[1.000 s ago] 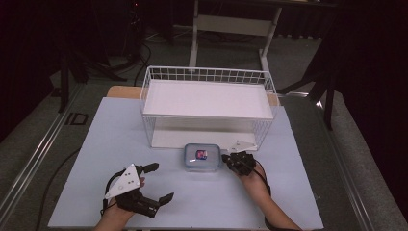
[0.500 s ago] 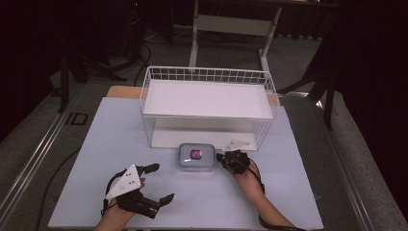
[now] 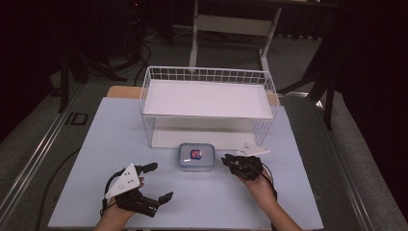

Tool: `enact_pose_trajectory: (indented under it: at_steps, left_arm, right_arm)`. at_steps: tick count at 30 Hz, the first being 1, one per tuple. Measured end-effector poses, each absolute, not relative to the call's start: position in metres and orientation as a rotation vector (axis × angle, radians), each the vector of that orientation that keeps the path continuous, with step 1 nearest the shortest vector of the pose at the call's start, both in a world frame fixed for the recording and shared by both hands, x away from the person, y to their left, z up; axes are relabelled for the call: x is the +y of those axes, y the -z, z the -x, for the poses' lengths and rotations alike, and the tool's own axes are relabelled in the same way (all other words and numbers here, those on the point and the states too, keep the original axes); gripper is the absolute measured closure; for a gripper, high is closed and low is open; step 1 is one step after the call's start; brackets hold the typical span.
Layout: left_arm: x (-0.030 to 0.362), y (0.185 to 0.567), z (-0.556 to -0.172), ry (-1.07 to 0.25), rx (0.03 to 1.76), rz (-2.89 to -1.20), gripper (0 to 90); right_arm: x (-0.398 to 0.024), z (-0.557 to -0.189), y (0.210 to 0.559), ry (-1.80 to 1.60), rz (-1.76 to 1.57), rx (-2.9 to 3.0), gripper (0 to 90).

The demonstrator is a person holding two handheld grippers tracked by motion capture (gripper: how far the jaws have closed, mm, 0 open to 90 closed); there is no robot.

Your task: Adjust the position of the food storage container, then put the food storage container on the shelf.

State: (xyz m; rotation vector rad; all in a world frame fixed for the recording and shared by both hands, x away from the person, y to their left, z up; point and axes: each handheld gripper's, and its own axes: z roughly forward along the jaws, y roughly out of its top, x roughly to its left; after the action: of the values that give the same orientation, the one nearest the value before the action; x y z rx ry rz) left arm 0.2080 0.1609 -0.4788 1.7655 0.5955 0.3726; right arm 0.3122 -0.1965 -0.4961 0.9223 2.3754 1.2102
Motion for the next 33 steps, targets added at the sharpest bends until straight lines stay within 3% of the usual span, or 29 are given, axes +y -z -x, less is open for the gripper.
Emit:
enact_pose_trajectory:
  at_steps: [4,6,7,11,25,33]
  left_arm:
    - [0.162,0.479,-0.213,-0.375,0.61,-1.768,0.5]
    - [0.162,0.477,-0.215,-0.396,0.615,-1.773,0.5]
    - [0.162,0.477,-0.215,-0.396,0.615,-1.773,0.5]
    - [0.162,0.464,-0.217,-0.418,0.604,-1.774,0.5]
    - [0.157,0.464,-0.247,-0.342,0.692,-1.773,0.5]
    - [0.148,0.47,-0.277,-0.273,0.778,-1.837,0.5]
  right_arm:
    - [-0.208,-0.3,0.488,-1.305,-0.92,2.365,47.9]
    - [-0.21,-0.296,0.485,-1.326,-0.907,2.373,32.2]
    - [-0.21,-0.296,0.485,-1.326,-0.907,2.373,32.2]
    - [-0.213,-0.288,0.479,-1.439,-0.892,2.381,16.4]
    - [-0.207,-0.281,0.474,-1.451,-0.88,2.279,22.5]
    - [-0.208,-0.298,0.473,-1.43,-1.051,2.272,18.7]
